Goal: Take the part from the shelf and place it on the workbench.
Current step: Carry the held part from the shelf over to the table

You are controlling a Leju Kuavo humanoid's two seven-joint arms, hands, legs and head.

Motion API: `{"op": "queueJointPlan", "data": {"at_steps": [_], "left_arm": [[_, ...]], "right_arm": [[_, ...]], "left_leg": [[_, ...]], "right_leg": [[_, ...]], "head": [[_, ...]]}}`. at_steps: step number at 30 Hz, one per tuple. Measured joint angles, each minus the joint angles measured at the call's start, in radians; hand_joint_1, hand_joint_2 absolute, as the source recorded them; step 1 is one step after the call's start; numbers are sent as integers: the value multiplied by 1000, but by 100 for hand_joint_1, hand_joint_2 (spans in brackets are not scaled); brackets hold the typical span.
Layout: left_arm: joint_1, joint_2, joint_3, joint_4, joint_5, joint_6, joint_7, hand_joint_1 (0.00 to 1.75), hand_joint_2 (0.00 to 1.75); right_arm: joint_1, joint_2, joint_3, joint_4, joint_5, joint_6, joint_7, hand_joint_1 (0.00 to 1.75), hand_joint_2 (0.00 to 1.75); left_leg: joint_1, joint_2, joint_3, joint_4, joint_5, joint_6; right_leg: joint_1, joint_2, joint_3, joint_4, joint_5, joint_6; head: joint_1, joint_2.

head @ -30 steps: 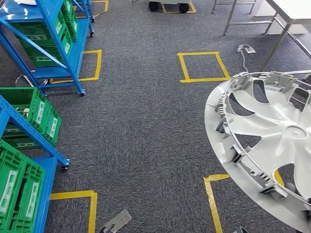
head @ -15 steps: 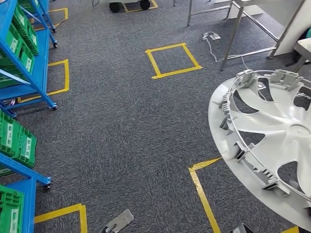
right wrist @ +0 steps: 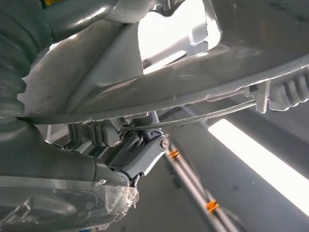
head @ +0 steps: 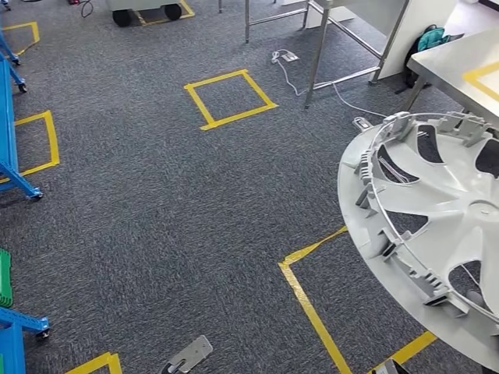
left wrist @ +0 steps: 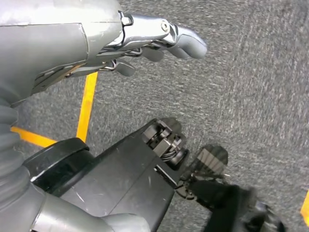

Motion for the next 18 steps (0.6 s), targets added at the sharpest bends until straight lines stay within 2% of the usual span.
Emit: {"op": "queueJointPlan", "data": {"at_steps": [1, 2, 3, 4, 5, 6, 8, 9, 11, 12, 14, 16, 17, 18], "left_arm": [[2, 0, 0, 0, 0, 0, 0, 0, 175], [4, 1, 0, 0, 0, 0, 0, 0, 175], [5, 2, 1, 0, 0, -1, 0, 0, 175], [4, 2, 1, 0, 1, -1, 0, 0, 175], [4, 2, 1, 0, 1, -2, 0, 0, 175], [3, 1, 1, 0, 2, -2, 0, 0, 175], [2, 1, 1, -1, 2, -2, 0, 0, 175], [1, 1, 1, -1, 2, -3, 0, 0, 175], [-1, -1, 1, -1, 4, -5, 0, 0, 175], [-2, -2, 1, -2, 4, -6, -1, 0, 175], [-5, -4, 1, -4, 5, -11, -3, 0, 175], [-4, -4, 1, -4, 5, -15, -6, 0, 175], [-1, -3, 1, -4, 5, -16, -7, 0, 175], [1, -2, 1, -4, 5, -17, -8, 0, 175]], "right_arm": [[-3, 0, 0, 0, 0, 0, 0, 175, 175], [-4, 0, 0, 0, 0, 0, 0, 175, 175], [-4, 0, 0, 0, 0, 0, 1, 175, 175], [-4, 0, 0, 0, 0, 0, 3, 175, 175], [-4, 0, 0, 0, 0, 0, 5, 175, 175], [-4, 0, 0, 0, 0, 0, 9, 175, 175], [-6, 0, 0, 0, 0, 0, 16, 175, 175], [-7, 0, 0, 0, 0, 0, 19, 175, 175], [-7, 0, 0, 1, 0, 0, 20, 175, 175], [-7, 0, 0, 1, 0, 0, 19, 175, 175], [-8, 0, 0, 1, 0, 0, 16, 175, 175], [-11, 1, 0, 1, 1, 0, 13, 175, 175], [-12, 2, 0, 2, 1, 0, 11, 175, 175], [-12, 2, 0, 3, 1, 0, 10, 175, 175]], "left_leg": [[-2, 15, 0, 0, -1, 3], [-4, 31, 0, 0, -2, 4], [-5, 46, 1, 0, -3, 5], [-5, 60, 2, 0, -5, 5], [-5, 73, 5, 1, -7, 4], [-6, 84, 9, 1, -10, 1], [-10, 103, 18, 1, -17, -7], [-12, 111, 21, 1, -19, -12], [-13, 129, 25, -1, -20, -20], [-12, 127, 27, 0, -23, -26], [-9, 87, 10, 41, -52, -37], [-7, 38, -48, 158, -110, -43], [-7, 30, -83, 222, -133, -45], [-7, 27, -109, 265, -140, -46]], "right_leg": [[1, -23, -33, 72, -36, 3], [0, -30, -59, 131, -60, 4], [0, -33, -72, 161, -66, 5], [0, -35, -64, 153, -54, 5], [1, -41, -36, 105, -26, 4], [2, -59, 7, 31, 7, 1], [10, -98, 79, -91, 46, -9], [14, -108, 95, -117, 51, -16], [17, -90, 95, -123, 51, -28], [15, -78, 94, -126, 54, -34], [8, -55, 96, -133, 59, -45], [4, -32, 96, -135, 62, -51], [3, -19, 96, -135, 62, -52], [2, -4, 96, -135, 62, -52]], "head": [[2, 0], [2, 0], [2, 0], [2, 0], [2, 0], [2, 0], [2, 0], [1, 0], [0, 0], [0, 0], [-3, 0], [-7, 0], [-8, 0], [-8, 0]]}}
